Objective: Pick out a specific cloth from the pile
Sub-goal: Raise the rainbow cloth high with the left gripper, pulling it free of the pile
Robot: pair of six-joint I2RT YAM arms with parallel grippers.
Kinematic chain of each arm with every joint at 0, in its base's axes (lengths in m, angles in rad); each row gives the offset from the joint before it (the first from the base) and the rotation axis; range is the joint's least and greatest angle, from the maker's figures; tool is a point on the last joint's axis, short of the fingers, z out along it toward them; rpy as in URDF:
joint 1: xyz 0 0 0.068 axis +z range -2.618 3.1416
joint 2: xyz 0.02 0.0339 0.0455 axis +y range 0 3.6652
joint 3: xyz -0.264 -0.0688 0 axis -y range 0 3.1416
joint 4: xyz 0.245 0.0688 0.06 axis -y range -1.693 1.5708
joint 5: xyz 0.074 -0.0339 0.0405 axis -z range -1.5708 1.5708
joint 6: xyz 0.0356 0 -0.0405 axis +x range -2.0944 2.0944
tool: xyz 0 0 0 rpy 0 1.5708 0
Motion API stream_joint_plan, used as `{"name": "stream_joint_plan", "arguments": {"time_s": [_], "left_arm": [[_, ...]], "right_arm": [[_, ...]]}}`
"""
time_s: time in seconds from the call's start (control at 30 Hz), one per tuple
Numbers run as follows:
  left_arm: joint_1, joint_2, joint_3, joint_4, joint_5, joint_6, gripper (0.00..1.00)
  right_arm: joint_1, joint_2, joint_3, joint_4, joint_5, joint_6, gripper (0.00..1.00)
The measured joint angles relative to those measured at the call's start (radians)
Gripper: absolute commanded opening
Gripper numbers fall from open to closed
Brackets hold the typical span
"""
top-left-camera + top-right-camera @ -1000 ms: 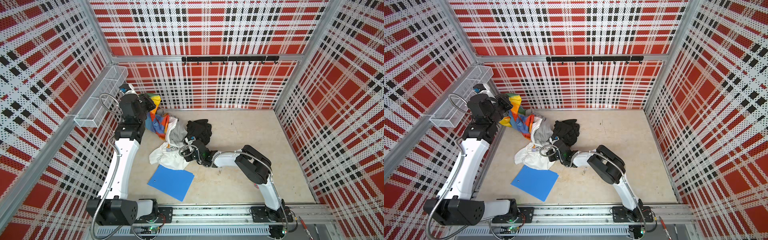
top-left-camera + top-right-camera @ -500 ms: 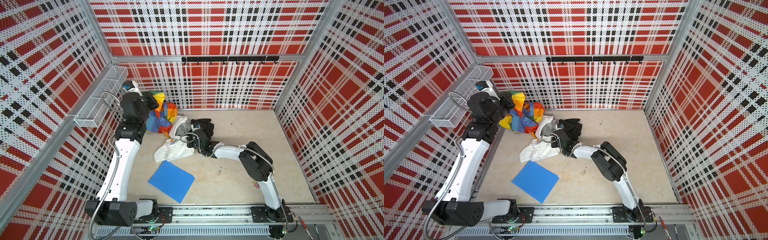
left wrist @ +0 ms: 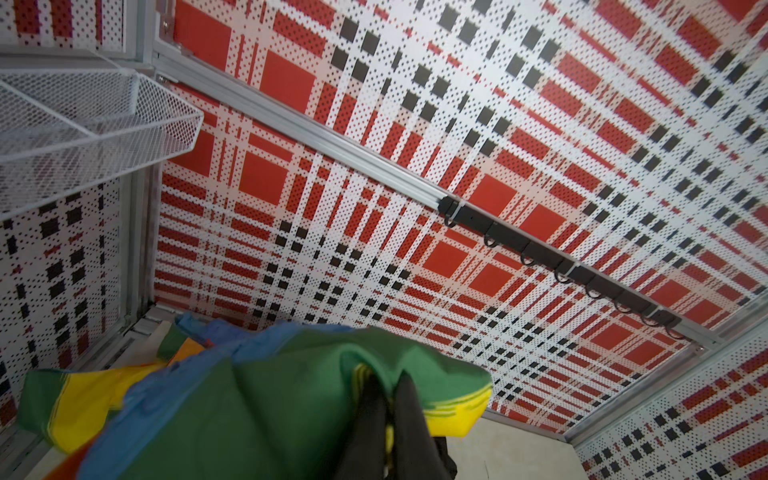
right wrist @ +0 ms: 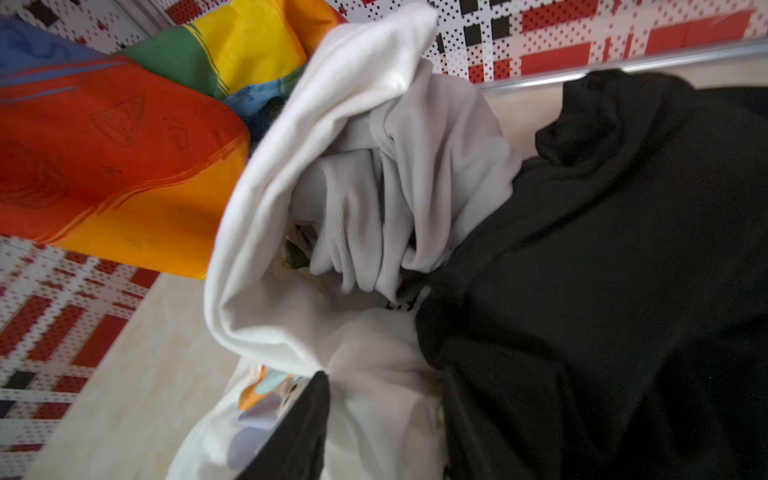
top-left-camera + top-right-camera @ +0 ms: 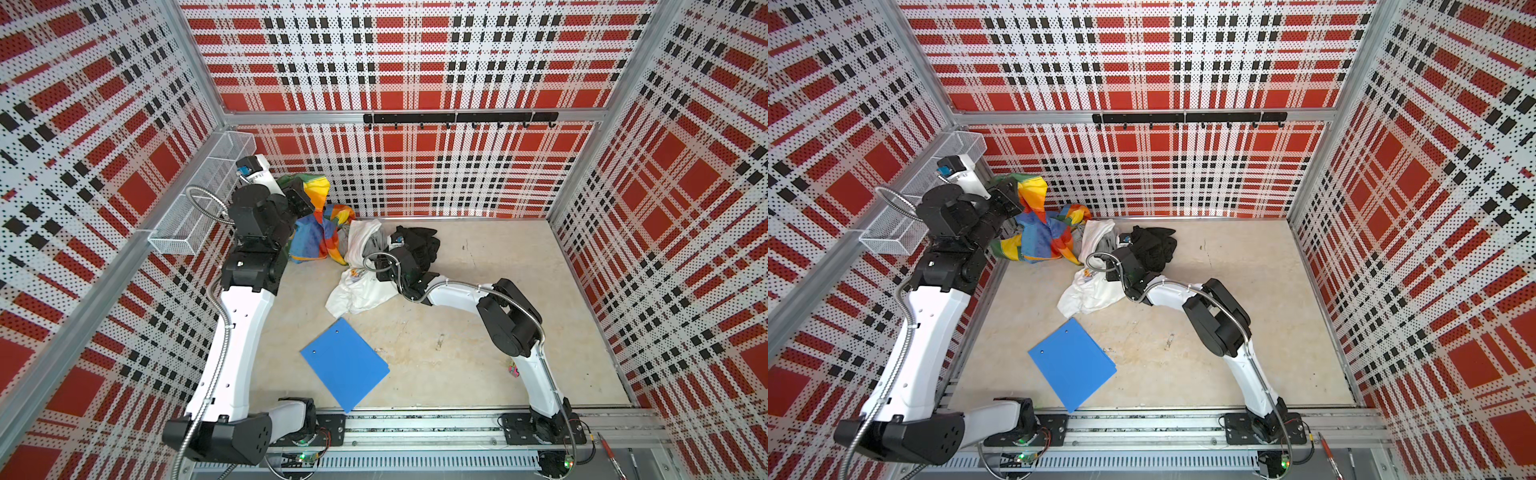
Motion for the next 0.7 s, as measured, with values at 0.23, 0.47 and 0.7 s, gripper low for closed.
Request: {"name": "stream_joint_plan", "arguments": {"time_s": [0.23,0.47,0.7], "left_arm": [[0.001,-0.017,-0.011,0.154,0.025,-0.04,0.0],[0.018,0.002,-0.04,0.309,0.089,-0.126,0.0],[0.024,0.055,-0.022,0.43,0.122,-0.15,0.0]], "right_arm": [[0.0,-0.222,-0.18,0.069,-0.019,-0.032,0.9],[0.0,-0.423,-0.296,0.168,-0.006,-0.06,0.92],[0.0,-0.529,-0.441,0.22,0.014,-0.082,0.92]]}}
